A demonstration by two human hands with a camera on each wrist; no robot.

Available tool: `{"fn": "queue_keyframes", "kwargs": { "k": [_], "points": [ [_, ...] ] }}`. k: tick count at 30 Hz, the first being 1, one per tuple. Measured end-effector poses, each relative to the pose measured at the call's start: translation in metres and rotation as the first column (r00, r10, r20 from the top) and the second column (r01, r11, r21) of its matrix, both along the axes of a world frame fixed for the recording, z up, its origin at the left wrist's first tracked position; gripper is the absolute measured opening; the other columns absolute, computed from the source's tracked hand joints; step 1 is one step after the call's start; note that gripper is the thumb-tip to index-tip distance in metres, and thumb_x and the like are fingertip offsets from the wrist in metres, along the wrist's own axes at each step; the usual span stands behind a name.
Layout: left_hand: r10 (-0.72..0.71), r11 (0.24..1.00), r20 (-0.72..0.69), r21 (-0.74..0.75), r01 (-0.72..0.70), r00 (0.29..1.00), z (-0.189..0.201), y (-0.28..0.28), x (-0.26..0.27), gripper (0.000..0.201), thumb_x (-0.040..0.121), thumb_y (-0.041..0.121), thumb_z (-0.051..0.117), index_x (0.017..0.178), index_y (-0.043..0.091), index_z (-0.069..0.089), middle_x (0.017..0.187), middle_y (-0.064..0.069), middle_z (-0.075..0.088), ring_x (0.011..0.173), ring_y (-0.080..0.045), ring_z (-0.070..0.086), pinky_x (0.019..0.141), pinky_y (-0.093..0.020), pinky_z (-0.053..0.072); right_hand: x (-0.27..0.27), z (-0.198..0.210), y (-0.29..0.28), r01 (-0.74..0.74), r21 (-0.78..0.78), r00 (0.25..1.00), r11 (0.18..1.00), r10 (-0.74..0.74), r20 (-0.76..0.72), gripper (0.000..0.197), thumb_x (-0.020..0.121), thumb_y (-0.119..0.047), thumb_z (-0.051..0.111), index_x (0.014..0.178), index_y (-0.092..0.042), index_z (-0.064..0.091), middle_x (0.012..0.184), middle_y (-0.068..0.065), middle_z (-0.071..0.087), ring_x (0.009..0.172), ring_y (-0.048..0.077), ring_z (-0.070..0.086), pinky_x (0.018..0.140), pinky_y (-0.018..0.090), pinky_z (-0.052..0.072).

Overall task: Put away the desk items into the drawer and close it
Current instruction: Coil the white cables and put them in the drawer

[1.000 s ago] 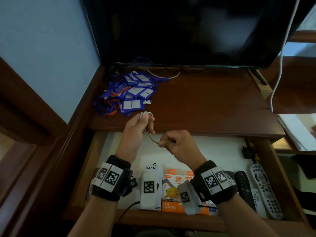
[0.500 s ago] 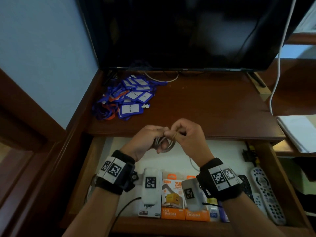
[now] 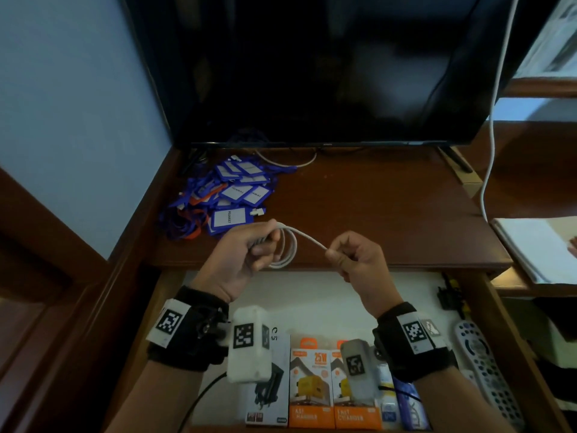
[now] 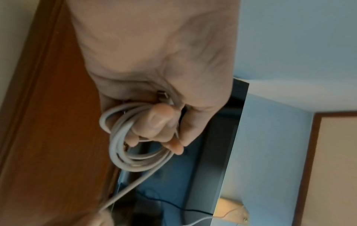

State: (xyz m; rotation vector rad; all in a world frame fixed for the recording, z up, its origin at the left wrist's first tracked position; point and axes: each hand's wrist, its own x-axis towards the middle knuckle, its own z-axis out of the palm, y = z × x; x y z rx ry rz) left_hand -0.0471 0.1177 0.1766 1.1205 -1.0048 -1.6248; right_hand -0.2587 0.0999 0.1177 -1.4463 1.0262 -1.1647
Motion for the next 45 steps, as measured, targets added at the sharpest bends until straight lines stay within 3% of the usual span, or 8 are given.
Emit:
{"fn": "queue_keyframes", "kwargs": {
  "k": [11, 19, 24, 28, 32, 36, 43, 45],
  "points": [
    [0.270, 0.959, -0.207, -0.029, -0.282, 0.940, -0.003, -0.006, -0.013, 0.032, 0.102, 0.021, 0.038, 0.079, 0.006, 0.055, 0.055, 0.000, 0.036, 0.048, -0.013, 0.037, 0.066, -0.029, 0.039, 0.020, -0.006, 0.001, -0.030, 0.089, 0.976, 0.996, 0.049, -0.213, 0.022, 0.095, -0.006, 0.054, 0.077, -0.018, 0.056, 0.050, -0.011, 0.048, 0.048, 0.005, 0.039, 0.051, 0.019, 0.036],
    [0.219, 0.957, 0.250, -0.245, -0.158, 0.943, -0.007, -0.008, -0.032, 0.030, 0.102, 0.026, 0.039, 0.083, 0.015, 0.059, 0.072, -0.001, 0.058, 0.077, -0.018, 0.060, 0.085, -0.035, 0.044, 0.041, 0.008, 0.006, -0.227, -0.094, 0.831, 0.969, 0.142, -0.538, 0.028, 0.096, -0.018, 0.055, 0.077, -0.038, 0.050, 0.060, -0.004, 0.051, 0.050, 0.012, 0.041, 0.052, 0.031, 0.035],
    [0.198, 0.954, 0.495, -0.294, -0.052, 0.846, -0.008, -0.018, -0.030, 0.028, 0.101, 0.029, 0.040, 0.094, 0.013, 0.062, 0.088, 0.000, 0.067, 0.085, -0.005, 0.060, 0.071, -0.013, 0.042, 0.038, 0.019, 0.001, -0.253, -0.151, 0.830, 0.956, 0.135, -0.540, 0.026, 0.094, -0.014, 0.056, 0.077, -0.032, 0.064, 0.058, -0.002, 0.054, 0.050, 0.022, 0.046, 0.053, 0.039, 0.039],
    [0.029, 0.966, 0.703, -0.201, 0.160, 0.711, -0.010, -0.024, -0.027, 0.030, 0.101, 0.034, 0.041, 0.090, 0.013, 0.060, 0.079, 0.005, 0.059, 0.075, -0.012, 0.056, 0.075, -0.030, 0.045, 0.032, 0.026, -0.007, -0.210, -0.195, 0.861, 0.958, 0.087, -0.500, 0.009, 0.087, -0.011, 0.067, 0.085, -0.011, 0.076, 0.060, 0.000, 0.064, 0.050, 0.023, 0.054, 0.052, 0.033, 0.044],
    [-0.078, 0.963, 0.705, -0.131, 0.237, 0.705, -0.008, -0.026, -0.026, 0.041, 0.101, 0.039, 0.041, 0.074, 0.011, 0.053, 0.066, -0.003, 0.052, 0.061, -0.015, 0.050, 0.064, -0.032, 0.042, 0.032, 0.031, -0.007, -0.194, -0.203, 0.897, 0.960, 0.090, -0.432, 0.007, 0.082, -0.013, 0.074, 0.078, -0.008, 0.074, 0.068, 0.002, 0.070, 0.058, 0.019, 0.062, 0.059, 0.038, 0.053],
    [-0.080, 0.966, 0.752, -0.103, 0.236, 0.655, 0.000, -0.026, -0.026, 0.049, 0.101, 0.043, 0.038, 0.070, 0.013, 0.061, 0.048, 0.007, 0.055, 0.042, -0.002, 0.050, 0.054, -0.020, 0.042, 0.026, 0.031, -0.005, -0.146, -0.197, 0.952, 0.969, 0.083, -0.294, 0.028, 0.073, -0.006, 0.080, 0.084, -0.006, 0.055, 0.056, 0.003, 0.054, 0.047, 0.012, 0.043, 0.047, 0.026, 0.037],
    [-0.133, 0.962, 0.666, -0.091, 0.257, 0.734, 0.004, -0.025, -0.026, 0.043, 0.095, 0.043, 0.052, 0.067, 0.012, 0.062, 0.051, 0.005, 0.052, 0.048, -0.008, 0.046, 0.058, -0.024, 0.039, 0.032, 0.031, -0.009, -0.152, -0.162, 0.901, 0.975, 0.070, -0.428, 0.023, 0.072, -0.012, 0.081, 0.086, -0.007, 0.064, 0.069, 0.003, 0.060, 0.057, 0.017, 0.051, 0.054, 0.037, 0.044],
    [-0.114, 0.962, 0.679, -0.106, 0.251, 0.726, 0.004, -0.026, -0.025, 0.041, 0.095, 0.040, 0.053, 0.073, 0.006, 0.064, 0.056, 0.001, 0.051, 0.051, -0.010, 0.045, 0.058, -0.027, 0.039, 0.032, 0.031, -0.013, -0.132, -0.138, 0.896, 0.982, 0.059, -0.439, 0.018, 0.075, -0.011, 0.080, 0.072, -0.011, 0.062, 0.058, -0.007, 0.050, 0.050, 0.006, 0.043, 0.049, 0.021, 0.035]
  ]
}}
